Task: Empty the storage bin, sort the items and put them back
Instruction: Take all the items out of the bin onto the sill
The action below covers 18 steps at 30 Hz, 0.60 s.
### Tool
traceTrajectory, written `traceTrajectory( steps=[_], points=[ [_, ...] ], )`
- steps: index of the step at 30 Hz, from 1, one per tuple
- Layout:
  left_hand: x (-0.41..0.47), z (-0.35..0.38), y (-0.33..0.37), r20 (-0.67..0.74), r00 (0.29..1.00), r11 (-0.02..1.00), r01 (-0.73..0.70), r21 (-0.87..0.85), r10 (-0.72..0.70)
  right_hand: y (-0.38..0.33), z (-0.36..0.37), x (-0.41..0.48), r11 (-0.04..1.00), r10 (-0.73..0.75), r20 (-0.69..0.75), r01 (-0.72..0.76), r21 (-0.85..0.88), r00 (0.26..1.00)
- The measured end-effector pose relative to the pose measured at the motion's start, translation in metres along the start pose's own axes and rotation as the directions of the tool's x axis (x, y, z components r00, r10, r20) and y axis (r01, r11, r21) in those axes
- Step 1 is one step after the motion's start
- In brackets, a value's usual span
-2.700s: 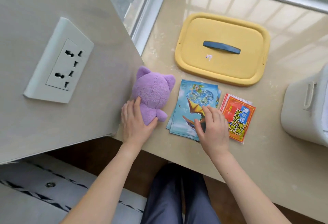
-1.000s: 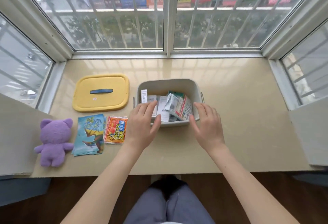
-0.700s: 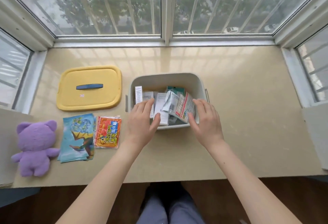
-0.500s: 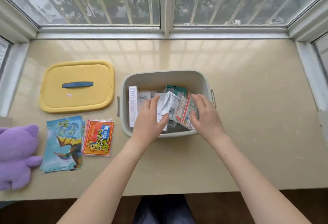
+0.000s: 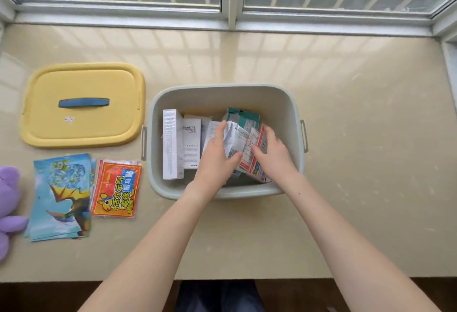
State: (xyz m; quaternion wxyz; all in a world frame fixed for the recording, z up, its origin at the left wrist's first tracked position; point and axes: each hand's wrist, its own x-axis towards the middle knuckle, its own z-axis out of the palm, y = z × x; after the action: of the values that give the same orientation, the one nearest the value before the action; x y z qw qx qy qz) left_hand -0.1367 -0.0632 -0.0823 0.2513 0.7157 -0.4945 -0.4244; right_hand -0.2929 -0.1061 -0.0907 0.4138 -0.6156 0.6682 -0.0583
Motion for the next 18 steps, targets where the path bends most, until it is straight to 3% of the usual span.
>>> traceTrajectory(
  steps=[8,13,18],
  points=[
    [-0.003,-0.001,-0.003,-0.022,1.0,0.999,-0.014,-0.044,0.013,-0.005,0.011,-0.01,0.981,-0.078,-0.046,0.085,0.173,0.996],
    [-0.006,-0.001,-0.006,-0.03,0.999,0.996,0.009,-0.087,-0.012,-0.007,0.014,-0.003,0.961,-0.028,-0.042,0.039,0.275,0.999],
    [-0.009,-0.001,-0.006,-0.055,0.998,0.995,0.031,-0.1,-0.036,-0.007,0.013,-0.002,0.964,0.0,-0.018,0.005,0.267,1.0]
  ],
)
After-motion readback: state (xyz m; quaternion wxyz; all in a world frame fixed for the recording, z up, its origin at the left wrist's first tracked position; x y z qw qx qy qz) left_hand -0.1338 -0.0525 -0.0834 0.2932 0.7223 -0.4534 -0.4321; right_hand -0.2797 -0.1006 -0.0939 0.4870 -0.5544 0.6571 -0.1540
